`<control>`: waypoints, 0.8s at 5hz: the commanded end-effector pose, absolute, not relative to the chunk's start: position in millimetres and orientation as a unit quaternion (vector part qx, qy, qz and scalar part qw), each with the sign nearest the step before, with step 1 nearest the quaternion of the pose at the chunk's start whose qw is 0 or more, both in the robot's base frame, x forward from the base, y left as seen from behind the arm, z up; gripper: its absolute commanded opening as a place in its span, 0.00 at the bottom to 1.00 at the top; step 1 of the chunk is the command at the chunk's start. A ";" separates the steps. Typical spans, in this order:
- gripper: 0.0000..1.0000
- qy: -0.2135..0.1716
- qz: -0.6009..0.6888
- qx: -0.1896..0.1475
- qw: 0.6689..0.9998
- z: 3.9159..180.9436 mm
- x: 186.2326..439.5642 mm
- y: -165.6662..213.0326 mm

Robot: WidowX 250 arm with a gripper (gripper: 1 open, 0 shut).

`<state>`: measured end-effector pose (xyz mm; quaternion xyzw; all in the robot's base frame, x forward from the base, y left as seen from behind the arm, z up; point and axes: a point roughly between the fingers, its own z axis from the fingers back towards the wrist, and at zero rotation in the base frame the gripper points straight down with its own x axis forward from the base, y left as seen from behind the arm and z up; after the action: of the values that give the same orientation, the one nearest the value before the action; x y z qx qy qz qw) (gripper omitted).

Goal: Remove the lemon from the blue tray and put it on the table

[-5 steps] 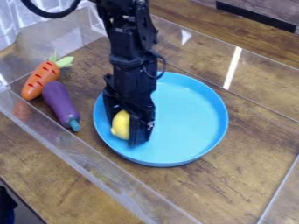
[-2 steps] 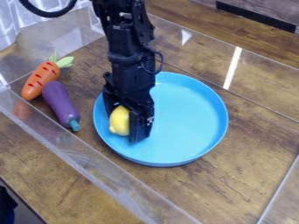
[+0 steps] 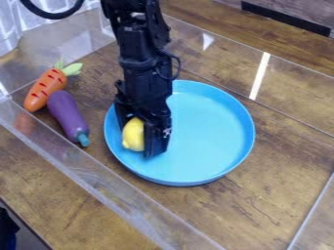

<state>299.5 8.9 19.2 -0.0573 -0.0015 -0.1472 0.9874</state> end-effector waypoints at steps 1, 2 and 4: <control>1.00 0.010 -0.148 -0.063 0.987 13.3 297.4 15.2; 0.00 0.008 -0.149 -0.061 0.987 16.9 297.3 17.0; 0.00 -0.002 -0.151 -0.055 0.987 33.7 296.9 21.0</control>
<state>293.8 12.5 23.6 -0.0617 0.0142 -0.1599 0.9851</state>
